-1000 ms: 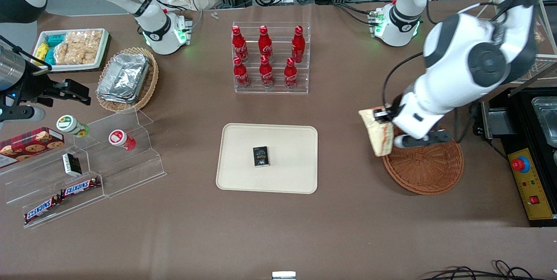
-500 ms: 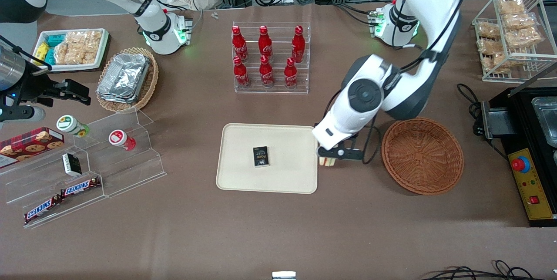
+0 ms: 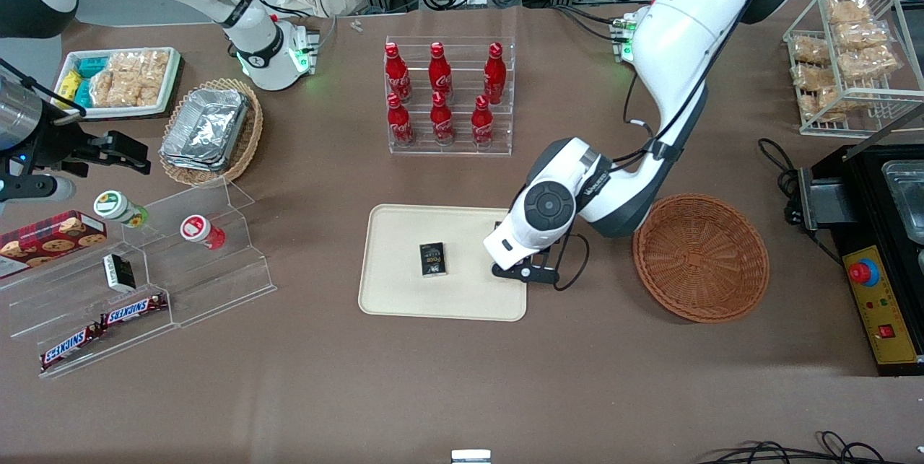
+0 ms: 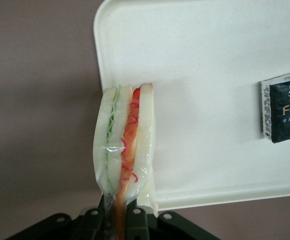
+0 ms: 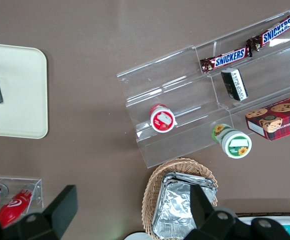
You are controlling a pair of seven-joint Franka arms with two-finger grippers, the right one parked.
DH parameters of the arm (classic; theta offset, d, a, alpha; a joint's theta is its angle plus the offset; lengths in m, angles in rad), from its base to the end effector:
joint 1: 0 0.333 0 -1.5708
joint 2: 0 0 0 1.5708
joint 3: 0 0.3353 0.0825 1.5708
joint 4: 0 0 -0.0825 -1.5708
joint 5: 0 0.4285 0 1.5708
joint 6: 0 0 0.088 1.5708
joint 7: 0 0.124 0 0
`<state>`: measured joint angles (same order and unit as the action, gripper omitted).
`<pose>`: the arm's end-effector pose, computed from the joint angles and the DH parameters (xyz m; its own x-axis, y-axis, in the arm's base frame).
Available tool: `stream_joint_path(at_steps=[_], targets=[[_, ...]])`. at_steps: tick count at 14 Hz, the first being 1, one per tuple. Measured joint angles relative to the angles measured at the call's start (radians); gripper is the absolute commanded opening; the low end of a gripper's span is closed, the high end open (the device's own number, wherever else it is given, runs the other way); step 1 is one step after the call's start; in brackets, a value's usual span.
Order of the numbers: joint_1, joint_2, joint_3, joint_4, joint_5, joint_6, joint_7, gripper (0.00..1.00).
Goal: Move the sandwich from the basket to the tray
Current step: 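Carry the sandwich over the cream tray beside the black packet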
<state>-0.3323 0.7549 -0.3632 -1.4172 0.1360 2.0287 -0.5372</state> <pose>0.6211 -0.4438 0.2376 0.9779 -0.1476 -0.1484 -0.1396 -0.9882 0.0633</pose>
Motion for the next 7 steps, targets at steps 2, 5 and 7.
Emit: stream_joint_path(at_steps=[2, 5, 7], targets=[[-0.012, 0.030, 0.001, 0.029, 0.003, 0.000, -0.010, 0.05], [-0.021, 0.053, 0.002, 0.050, 0.025, 0.000, -0.061, 1.00], [-0.022, 0.055, 0.002, 0.052, 0.027, -0.003, -0.114, 1.00]])
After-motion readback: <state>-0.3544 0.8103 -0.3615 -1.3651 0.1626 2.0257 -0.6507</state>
